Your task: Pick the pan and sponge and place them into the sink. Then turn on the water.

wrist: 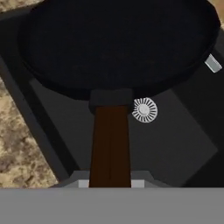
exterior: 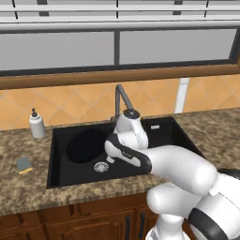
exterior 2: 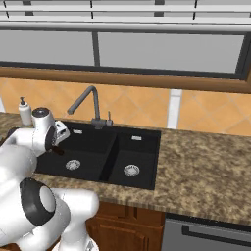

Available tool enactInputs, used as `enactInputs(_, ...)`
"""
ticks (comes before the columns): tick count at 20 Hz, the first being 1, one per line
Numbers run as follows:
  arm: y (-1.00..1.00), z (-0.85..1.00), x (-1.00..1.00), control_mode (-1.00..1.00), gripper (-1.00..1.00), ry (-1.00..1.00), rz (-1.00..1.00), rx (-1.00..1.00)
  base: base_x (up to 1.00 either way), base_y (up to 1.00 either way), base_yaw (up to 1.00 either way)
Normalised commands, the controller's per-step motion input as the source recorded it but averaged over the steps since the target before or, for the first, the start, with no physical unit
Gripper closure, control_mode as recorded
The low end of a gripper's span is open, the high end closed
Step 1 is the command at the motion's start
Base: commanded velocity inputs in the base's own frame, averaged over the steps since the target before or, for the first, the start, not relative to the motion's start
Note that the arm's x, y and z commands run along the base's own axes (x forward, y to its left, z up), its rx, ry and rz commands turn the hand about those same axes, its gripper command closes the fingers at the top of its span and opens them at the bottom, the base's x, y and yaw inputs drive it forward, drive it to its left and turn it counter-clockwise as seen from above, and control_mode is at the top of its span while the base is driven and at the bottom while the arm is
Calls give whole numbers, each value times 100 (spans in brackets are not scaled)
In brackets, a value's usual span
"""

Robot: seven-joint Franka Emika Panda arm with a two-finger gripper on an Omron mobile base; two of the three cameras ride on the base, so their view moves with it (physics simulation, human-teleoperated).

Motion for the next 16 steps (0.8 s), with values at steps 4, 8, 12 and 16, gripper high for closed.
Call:
enactInputs(4,37,-24,34,-100,100,6,-2,-17,0,0,0)
enactInputs(8,35,-27,24,-100,100,7,-3,-18,0,0,0)
enactInputs(12,9,-23,19,-100,100,9,-1,-15,0,0,0)
enactInputs(16,0,-27,25,-100,100,10,0,-10,0,0,0)
